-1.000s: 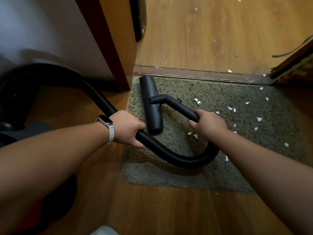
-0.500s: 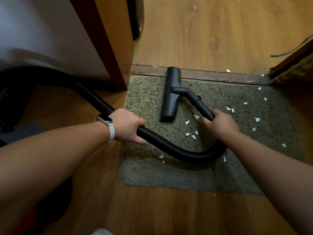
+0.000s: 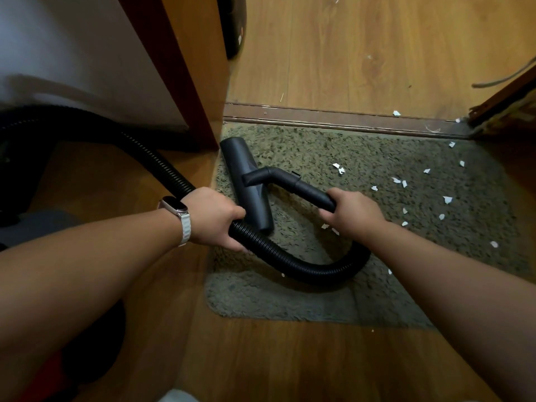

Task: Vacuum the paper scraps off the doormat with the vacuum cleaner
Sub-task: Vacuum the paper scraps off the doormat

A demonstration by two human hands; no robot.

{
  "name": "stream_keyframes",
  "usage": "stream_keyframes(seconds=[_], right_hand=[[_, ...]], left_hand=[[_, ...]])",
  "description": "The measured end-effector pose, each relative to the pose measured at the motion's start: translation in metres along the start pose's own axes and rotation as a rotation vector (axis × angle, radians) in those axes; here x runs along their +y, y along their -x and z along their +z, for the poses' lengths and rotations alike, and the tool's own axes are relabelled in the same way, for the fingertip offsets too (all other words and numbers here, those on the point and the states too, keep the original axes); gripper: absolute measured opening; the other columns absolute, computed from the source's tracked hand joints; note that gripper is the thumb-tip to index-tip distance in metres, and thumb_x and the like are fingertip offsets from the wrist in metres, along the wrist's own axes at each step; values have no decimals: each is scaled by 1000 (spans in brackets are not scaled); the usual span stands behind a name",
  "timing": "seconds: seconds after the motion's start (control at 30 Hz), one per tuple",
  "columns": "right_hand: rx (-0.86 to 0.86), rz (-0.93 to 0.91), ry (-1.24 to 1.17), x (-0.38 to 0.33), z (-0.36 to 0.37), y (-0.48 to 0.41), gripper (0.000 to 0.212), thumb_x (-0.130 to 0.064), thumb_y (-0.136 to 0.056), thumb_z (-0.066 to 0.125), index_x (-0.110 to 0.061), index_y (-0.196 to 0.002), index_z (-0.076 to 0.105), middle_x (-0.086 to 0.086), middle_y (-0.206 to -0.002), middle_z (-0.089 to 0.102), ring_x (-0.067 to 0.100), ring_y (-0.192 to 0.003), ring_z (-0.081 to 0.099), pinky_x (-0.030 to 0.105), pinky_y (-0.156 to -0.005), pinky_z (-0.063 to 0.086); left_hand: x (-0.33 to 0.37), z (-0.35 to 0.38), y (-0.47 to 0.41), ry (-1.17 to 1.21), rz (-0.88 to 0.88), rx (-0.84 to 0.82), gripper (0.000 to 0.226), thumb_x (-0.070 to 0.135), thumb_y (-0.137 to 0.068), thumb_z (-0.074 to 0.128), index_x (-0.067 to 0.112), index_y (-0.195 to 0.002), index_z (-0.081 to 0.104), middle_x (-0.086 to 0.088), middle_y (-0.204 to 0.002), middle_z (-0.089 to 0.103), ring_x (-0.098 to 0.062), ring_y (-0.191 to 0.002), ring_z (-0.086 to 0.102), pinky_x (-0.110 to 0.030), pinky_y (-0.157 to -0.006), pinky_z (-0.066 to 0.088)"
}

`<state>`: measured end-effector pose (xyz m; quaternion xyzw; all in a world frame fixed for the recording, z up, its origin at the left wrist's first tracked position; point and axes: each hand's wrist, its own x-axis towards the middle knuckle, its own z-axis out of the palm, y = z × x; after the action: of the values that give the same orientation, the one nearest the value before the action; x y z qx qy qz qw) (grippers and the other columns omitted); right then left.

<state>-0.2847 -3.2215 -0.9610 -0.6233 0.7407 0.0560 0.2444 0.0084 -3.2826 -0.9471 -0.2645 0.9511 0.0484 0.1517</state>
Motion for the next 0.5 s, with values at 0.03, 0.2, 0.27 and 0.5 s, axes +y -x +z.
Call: stream_keyframes(seconds=[0.03,0.2,0.27,0.5], right_hand=[[-3,12,-7,3,1,0,21,-48,-89,60,-31,-99,54,-4,-78,59,24,-75,61,31,-64,46],[10,111,-121,24,8,4,21,-49,-88,63,-33,-99,57,-5,-80,66,18,-71,63,29,-60,48],[50,180,-163,38,10,9,24,-50,-86,64,-32,-100,60,-3,-79,64,21,-74,62,29,-61,44],[199,434,-343,90,8,20,32,-48,-85,66,-22,-102,65,4,-80,66,28,-78,63,35,-69,51]], left_hand=[[0,1,1,3,2,-2,69,92,-66,26,31,-83,53,10,-73,60,-12,-66,60,-31,-63,54],[6,-4,-10,6,7,0,61,90,-70,35,30,-79,48,10,-70,58,-12,-63,58,-29,-60,52],[8,-6,-14,0,-4,21,62,89,-72,38,29,-81,51,10,-71,59,-13,-65,59,-28,-60,51],[13,-3,-27,39,-45,79,68,92,-66,25,29,-77,46,8,-69,59,-14,-64,60,-29,-58,51]])
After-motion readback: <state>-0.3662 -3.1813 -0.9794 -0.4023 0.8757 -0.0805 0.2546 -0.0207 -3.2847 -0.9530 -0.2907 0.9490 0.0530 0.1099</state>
